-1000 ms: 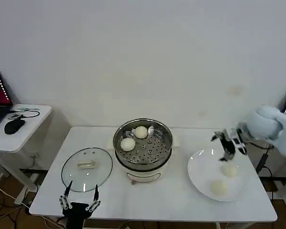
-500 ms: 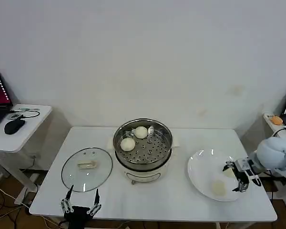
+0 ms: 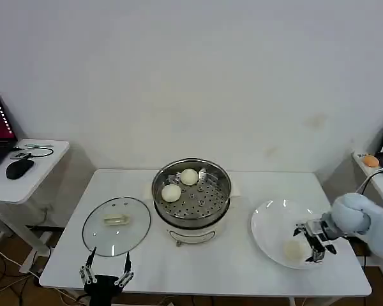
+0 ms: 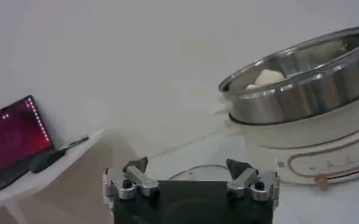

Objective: Take steamed baozi put them in steamer then cover it.

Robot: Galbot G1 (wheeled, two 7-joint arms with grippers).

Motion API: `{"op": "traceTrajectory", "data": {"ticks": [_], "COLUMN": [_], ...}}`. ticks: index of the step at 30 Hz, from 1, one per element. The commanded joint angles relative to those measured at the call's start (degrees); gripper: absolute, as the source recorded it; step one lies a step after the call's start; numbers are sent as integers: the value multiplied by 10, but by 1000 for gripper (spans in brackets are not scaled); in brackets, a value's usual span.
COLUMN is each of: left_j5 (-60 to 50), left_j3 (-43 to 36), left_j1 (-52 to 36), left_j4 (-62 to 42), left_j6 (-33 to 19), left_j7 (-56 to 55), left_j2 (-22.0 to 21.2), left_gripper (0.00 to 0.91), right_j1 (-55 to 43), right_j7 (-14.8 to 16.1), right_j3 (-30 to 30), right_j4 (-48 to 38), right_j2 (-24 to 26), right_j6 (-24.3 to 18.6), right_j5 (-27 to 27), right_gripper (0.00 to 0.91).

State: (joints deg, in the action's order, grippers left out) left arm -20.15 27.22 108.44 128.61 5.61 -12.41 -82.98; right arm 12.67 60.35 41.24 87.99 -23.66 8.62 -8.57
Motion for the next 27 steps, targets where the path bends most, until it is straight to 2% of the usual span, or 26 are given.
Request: {"op": "traceTrajectory", "data": {"ticks": [1,5,6,9,16,22,27], "left_j5": [1,2,1,2,0,-4,0], "left_j3": [1,0,0,0,-2,-4,1], "left_j1": [-3,-5,-4,-3,0,4,3], "left_j4": [-3,-2,-2,-2,3,5,2], "left_j6": [1,0,0,0,-1,-1,-2], "left_j7": [0,-1,-1,-2,-3,-4,-5], "left_j2": [0,-1,-1,-1,-3,-3,-1], "left_gripper": [907,907,907,907,907,907,907], "right_j1": [16,16,17,17,14,-7,-116], "right_j7": [-1,-1,-1,-2,0,4,15], "right_j3": [-3,0,0,-1,-2,-2,42], "right_j4": [-32,-32,-33,-33,-29,-18,-27], "right_j2": [-28,-29,-30,-30,-25,-15,-3], "right_j6": [4,10,11,14,19,16,1], "right_j5": [-9,-8,-6,-7,-2,10,24], "right_gripper": [907,846,786,715,484,494,494]}}
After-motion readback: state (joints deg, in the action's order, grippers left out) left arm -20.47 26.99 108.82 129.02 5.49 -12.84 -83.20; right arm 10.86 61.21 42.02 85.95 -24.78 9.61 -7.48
